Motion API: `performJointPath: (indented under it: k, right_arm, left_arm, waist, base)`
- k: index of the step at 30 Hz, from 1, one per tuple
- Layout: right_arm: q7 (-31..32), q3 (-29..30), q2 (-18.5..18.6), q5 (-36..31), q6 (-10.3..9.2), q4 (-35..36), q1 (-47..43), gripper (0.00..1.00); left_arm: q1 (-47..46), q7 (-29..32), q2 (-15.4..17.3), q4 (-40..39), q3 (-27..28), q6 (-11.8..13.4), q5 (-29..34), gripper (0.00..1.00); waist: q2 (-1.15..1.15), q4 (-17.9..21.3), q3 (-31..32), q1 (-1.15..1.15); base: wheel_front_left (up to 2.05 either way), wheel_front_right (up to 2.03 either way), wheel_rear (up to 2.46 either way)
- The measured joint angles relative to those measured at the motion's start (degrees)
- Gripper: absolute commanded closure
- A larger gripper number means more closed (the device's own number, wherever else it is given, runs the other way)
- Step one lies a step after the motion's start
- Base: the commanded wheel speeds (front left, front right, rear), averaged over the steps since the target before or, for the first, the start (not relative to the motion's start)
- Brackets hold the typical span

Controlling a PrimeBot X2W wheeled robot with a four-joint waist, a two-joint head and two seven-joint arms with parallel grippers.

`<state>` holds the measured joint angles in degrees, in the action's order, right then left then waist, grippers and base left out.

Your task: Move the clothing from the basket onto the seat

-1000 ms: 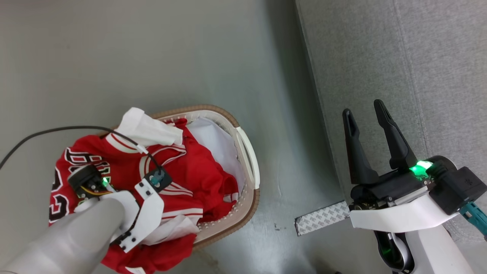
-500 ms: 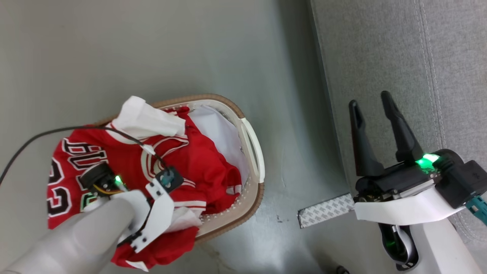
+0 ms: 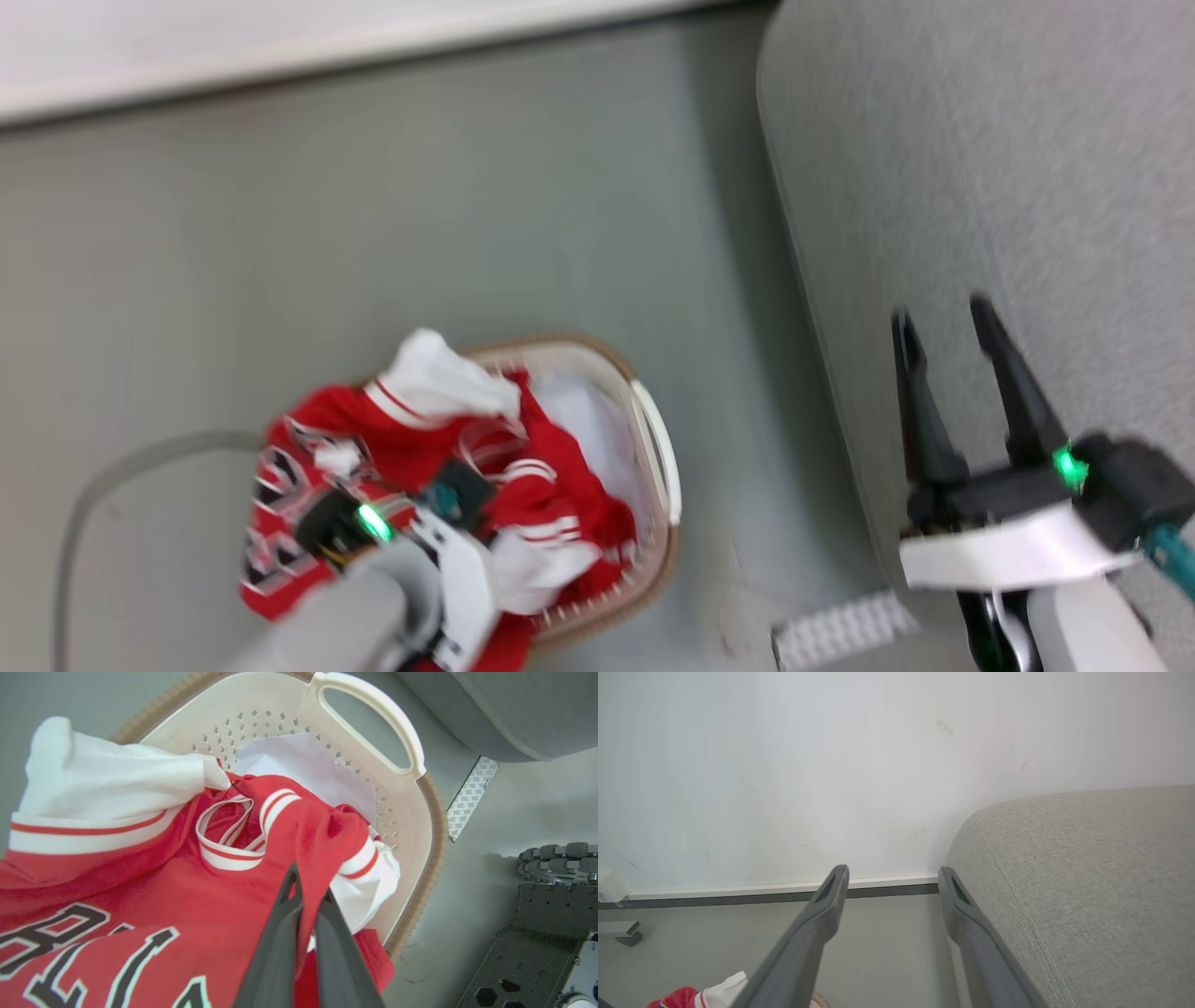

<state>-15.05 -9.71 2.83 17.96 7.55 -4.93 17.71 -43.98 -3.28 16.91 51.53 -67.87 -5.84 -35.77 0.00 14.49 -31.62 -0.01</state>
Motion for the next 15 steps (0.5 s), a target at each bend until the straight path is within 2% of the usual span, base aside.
performJointPath:
  k: [7, 15]
  right_arm:
    - [0.00, 2.27, 0.01, -1.94, 0.00, -2.13, -7.28, 0.00]
    - [0.00, 4.03, 0.24, -2.44, 0.00, -2.72, -13.32, 0.00]
  left_arm:
    - [6.47, -9.18, -4.66, 0.98, 3.05, 2.89, -3.31, 1.00]
    - [12.16, -11.70, -5.20, -5.90, 8.37, 7.94, -3.93, 1.00]
  waist:
    - [0.00, -2.65, 11.07, -0.01]
    - [0.00, -6.07, 22.42, -0.02]
  base:
    - [0.00, 0.00, 0.00]
    - [0.00, 0.00, 0.00]
